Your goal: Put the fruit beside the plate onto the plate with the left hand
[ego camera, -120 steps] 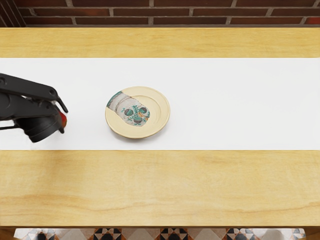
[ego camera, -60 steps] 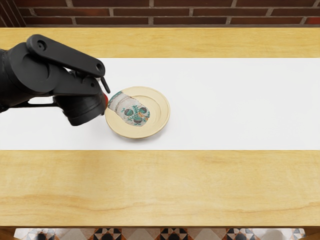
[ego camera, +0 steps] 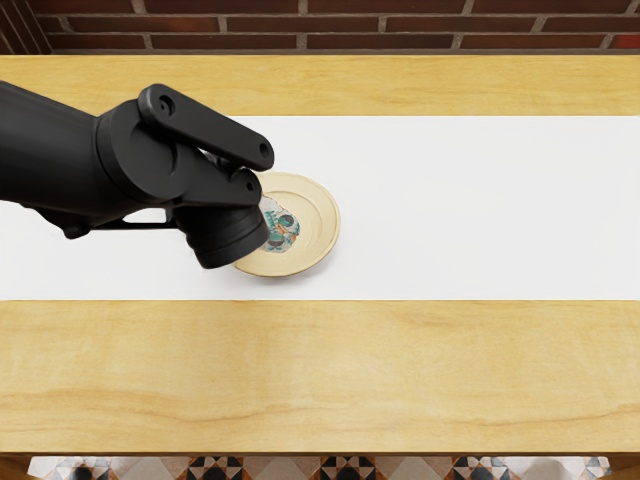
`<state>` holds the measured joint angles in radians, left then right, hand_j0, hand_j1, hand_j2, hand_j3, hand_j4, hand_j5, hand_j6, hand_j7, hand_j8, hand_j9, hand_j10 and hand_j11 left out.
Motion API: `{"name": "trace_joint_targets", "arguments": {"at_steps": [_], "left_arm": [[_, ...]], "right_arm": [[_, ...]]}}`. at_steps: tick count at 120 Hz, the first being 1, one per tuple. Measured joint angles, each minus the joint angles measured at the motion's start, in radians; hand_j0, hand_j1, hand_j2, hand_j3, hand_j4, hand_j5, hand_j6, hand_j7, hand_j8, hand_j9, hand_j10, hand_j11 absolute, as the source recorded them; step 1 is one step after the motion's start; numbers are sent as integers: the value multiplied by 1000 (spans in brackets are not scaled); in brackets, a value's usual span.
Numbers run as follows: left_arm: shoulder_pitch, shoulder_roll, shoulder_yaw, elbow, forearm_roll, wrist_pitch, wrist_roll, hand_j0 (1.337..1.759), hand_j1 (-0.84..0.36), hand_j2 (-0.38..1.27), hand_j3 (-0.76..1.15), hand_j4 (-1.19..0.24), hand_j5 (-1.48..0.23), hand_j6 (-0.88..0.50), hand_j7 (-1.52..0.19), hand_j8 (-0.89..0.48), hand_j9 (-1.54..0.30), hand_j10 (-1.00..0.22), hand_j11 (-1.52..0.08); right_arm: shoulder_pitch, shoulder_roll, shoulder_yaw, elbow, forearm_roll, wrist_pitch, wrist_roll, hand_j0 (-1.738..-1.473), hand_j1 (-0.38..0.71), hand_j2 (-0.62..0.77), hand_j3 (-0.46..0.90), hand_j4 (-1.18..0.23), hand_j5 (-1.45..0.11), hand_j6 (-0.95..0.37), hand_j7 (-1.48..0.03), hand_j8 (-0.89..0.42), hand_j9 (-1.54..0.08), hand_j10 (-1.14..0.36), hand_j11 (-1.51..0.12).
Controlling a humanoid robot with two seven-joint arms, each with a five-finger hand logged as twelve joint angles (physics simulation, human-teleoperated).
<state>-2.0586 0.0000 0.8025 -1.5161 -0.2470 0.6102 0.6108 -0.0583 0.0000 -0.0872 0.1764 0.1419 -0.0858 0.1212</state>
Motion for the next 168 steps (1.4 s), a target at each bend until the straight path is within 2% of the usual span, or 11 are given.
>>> {"name": "trace_joint_targets", "arguments": {"at_steps": [20,46,62,74,90,104,117,139,151,161,168], "left_arm": [[2,0,-5,4,-6,1,0,1658,-103,230,0,-383,-517,-325,-511,-329,-508,-386,-508],[5,17,-44,4,-6,1,0,1658,-5,113,0,-298,-393,-278,-391,-279,-390,-299,-390],[8,151,-104,-15,-7,1,0,1658,20,84,0,-276,-362,-266,-361,-267,-360,-277,-360],[52,271,-180,-39,-3,1,0,1658,30,71,0,-267,-349,-261,-348,-262,-348,-267,-348],[135,445,-297,-63,26,1,0,1658,38,61,0,-260,-339,-257,-338,-257,-338,-260,-338],[289,617,-439,-74,97,-55,0,1658,42,57,0,-257,-334,-255,-334,-255,-334,-257,-334],[424,718,-590,-77,168,-193,0,1658,44,54,0,-255,-332,-254,-331,-254,-331,-255,-331],[518,850,-745,-79,222,-433,0,1658,45,52,0,-253,-329,-253,-329,-253,-329,-254,-329],[633,946,-824,-75,229,-591,0,1658,46,51,0,-253,-329,-253,-329,-253,-329,-253,-329],[762,965,-931,-66,231,-724,0,1658,46,51,0,-252,-328,-252,-328,-253,-328,-253,-328],[821,980,-1006,-55,231,-811,0,1658,46,51,0,-252,-328,-252,-328,-252,-328,-253,-328]], "right_arm": [[0,0,0,0,0,0,0,-1658,-308,-7,0,-35,-45,-35,-45,-35,-45,-35,-45],[0,0,0,0,0,0,0,-1658,-308,-7,0,-35,-45,-35,-45,-35,-45,-35,-45],[0,0,0,0,-1,0,0,-1658,-308,-7,0,-35,-45,-35,-45,-35,-45,-35,-45],[0,0,0,0,-1,0,0,-1658,-308,-7,0,-35,-45,-35,-45,-35,-45,-35,-45],[0,0,0,0,-1,0,0,-1658,-308,-7,0,-35,-45,-35,-45,-35,-45,-35,-45],[0,0,0,0,-1,0,0,-1658,-308,-7,0,-35,-45,-35,-45,-35,-45,-35,-45],[0,0,0,0,-1,0,0,-1658,-308,-7,0,-35,-45,-35,-45,-35,-45,-35,-45],[1,0,0,0,-1,0,1,-1658,-308,-7,0,-35,-45,-35,-45,-35,-45,-35,-45],[1,0,0,0,-1,0,1,-1658,-308,-7,0,-35,-45,-35,-45,-35,-45,-35,-45],[1,0,0,0,-1,0,1,-1658,-308,-7,0,-35,-45,-35,-45,-35,-45,-35,-45],[2,0,0,0,-1,0,1,-1658,-308,-7,0,-35,-45,-35,-45,-35,-45,-35,-45]]}}
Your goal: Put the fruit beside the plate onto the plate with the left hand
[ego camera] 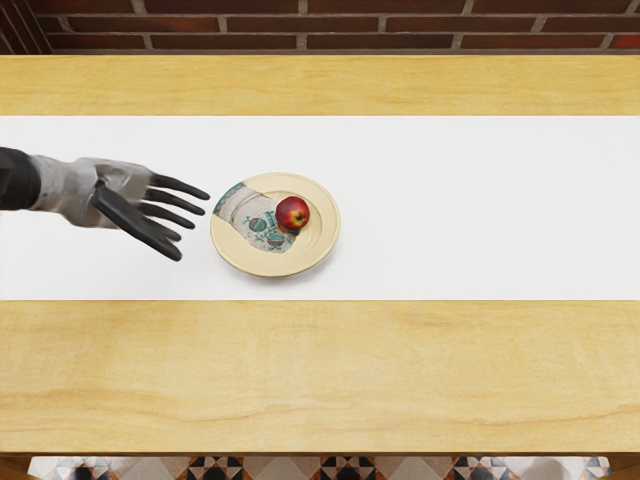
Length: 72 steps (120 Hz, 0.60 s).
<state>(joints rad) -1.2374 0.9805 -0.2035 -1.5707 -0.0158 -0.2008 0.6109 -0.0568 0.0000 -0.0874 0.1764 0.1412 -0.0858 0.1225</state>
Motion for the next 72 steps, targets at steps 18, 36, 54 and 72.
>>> {"name": "trace_joint_targets", "arguments": {"at_steps": [18,36,54,72], "left_arm": [[131,12,-151,46,-3,-201,0,1658,46,50,0,-252,-328,-252,-328,-252,-328,-252,-328],[174,12,-238,127,-10,-356,0,1658,47,50,0,-252,-328,-252,-328,-252,-328,-252,-328],[187,9,-261,217,-45,-398,0,1658,47,50,0,-251,-327,-251,-327,-251,-327,-251,-327],[217,7,-266,316,-60,-408,0,1658,49,50,0,-250,-325,-249,-325,-249,-325,-250,-325]], "right_arm": [[0,0,0,0,0,0,0,-1658,-308,-7,0,-35,-45,-35,-45,-35,-45,-35,-45],[0,0,0,0,0,0,0,-1658,-308,-7,0,-35,-45,-35,-45,-35,-45,-35,-45],[1,0,0,0,0,0,0,-1658,-308,-7,0,-35,-45,-35,-45,-35,-45,-35,-45],[3,0,0,0,0,0,0,-1658,-308,-7,0,-35,-45,-35,-45,-35,-45,-35,-45]]}}
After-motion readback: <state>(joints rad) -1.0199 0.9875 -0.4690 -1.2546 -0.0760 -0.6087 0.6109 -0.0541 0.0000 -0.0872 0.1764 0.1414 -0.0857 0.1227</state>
